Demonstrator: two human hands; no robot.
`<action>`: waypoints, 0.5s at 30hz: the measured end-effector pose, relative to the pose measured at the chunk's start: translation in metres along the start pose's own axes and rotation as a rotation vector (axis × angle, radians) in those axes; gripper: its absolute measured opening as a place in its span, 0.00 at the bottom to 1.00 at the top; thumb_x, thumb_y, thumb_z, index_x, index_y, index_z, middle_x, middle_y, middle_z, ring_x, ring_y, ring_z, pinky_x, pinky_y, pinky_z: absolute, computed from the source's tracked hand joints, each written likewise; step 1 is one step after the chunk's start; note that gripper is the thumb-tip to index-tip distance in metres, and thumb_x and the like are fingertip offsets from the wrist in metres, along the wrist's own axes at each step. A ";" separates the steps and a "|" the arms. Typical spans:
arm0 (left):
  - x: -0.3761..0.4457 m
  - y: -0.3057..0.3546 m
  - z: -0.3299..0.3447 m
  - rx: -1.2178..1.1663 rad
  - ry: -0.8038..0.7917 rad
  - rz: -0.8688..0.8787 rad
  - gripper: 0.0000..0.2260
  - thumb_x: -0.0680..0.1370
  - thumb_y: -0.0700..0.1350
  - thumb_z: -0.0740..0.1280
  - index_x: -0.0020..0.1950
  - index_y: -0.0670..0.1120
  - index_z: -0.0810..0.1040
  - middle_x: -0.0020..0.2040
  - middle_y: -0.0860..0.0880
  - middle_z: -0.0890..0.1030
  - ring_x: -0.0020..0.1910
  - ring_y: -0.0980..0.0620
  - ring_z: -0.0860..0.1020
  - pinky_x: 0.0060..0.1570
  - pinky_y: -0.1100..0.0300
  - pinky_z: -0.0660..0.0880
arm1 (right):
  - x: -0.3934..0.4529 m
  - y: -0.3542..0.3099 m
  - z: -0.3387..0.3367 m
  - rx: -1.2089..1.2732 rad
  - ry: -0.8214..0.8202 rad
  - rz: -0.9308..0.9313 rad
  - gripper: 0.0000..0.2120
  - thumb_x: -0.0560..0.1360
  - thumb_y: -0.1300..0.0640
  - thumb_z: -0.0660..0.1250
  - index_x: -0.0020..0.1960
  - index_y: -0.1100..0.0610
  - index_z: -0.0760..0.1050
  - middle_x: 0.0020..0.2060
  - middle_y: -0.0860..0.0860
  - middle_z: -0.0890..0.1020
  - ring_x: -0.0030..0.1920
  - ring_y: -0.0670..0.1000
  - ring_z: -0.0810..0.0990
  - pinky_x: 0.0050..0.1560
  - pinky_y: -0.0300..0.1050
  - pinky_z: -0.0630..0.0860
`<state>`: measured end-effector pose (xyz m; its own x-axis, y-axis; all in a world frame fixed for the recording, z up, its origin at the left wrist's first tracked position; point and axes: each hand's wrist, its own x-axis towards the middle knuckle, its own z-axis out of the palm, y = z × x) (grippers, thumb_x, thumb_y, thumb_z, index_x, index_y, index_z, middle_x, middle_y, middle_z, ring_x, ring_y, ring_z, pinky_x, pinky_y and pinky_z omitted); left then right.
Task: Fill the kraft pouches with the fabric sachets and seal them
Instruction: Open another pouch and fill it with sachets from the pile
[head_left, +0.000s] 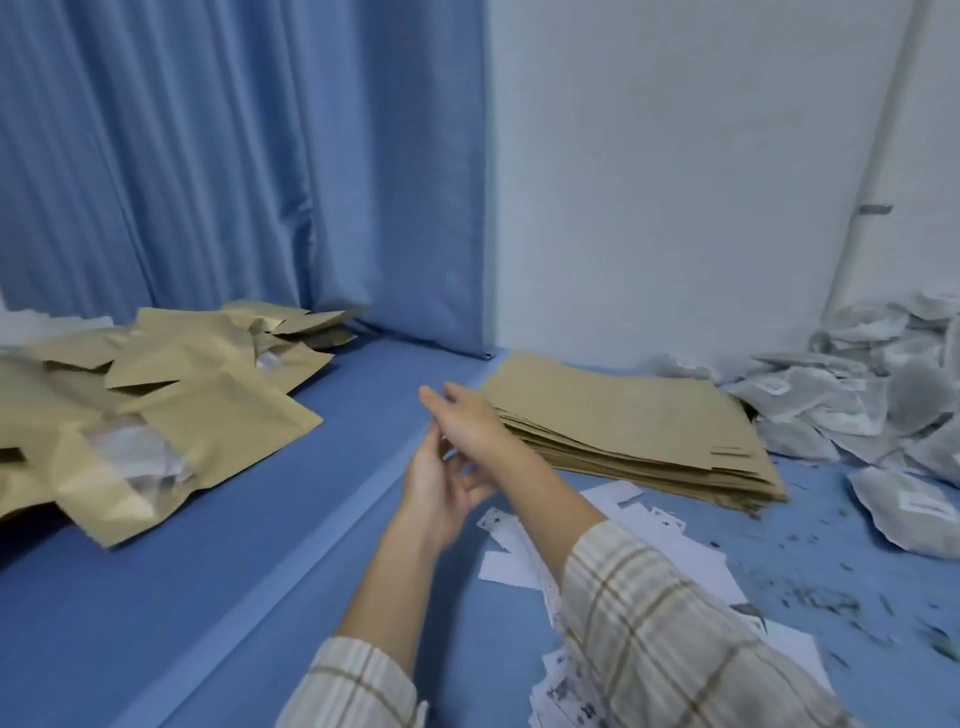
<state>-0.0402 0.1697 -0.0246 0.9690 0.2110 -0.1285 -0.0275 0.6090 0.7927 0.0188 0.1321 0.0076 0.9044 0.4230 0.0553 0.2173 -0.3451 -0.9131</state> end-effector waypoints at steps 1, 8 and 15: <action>0.004 -0.007 0.007 0.017 -0.012 -0.025 0.15 0.83 0.53 0.54 0.56 0.47 0.76 0.42 0.46 0.78 0.37 0.49 0.76 0.34 0.58 0.77 | -0.001 0.009 -0.010 -0.094 0.056 -0.043 0.21 0.79 0.45 0.57 0.66 0.55 0.68 0.61 0.53 0.75 0.53 0.55 0.78 0.52 0.43 0.72; 0.030 -0.054 0.048 -0.026 -0.066 -0.143 0.14 0.83 0.50 0.55 0.47 0.44 0.76 0.32 0.46 0.82 0.27 0.49 0.80 0.26 0.56 0.78 | 0.003 0.066 -0.078 -0.543 0.242 -0.154 0.18 0.79 0.49 0.56 0.59 0.59 0.76 0.58 0.56 0.79 0.61 0.56 0.74 0.59 0.46 0.70; 0.046 -0.084 0.058 0.112 -0.018 -0.220 0.18 0.82 0.49 0.57 0.69 0.42 0.65 0.58 0.36 0.77 0.43 0.42 0.81 0.37 0.53 0.78 | 0.013 0.132 -0.121 -1.020 0.150 0.083 0.31 0.76 0.37 0.53 0.70 0.57 0.59 0.66 0.55 0.70 0.68 0.55 0.63 0.68 0.54 0.58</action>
<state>0.0210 0.0837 -0.0630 0.9528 0.0685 -0.2957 0.2113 0.5498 0.8081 0.1035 -0.0092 -0.0639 0.9521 0.2807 0.1214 0.2967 -0.9441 -0.1436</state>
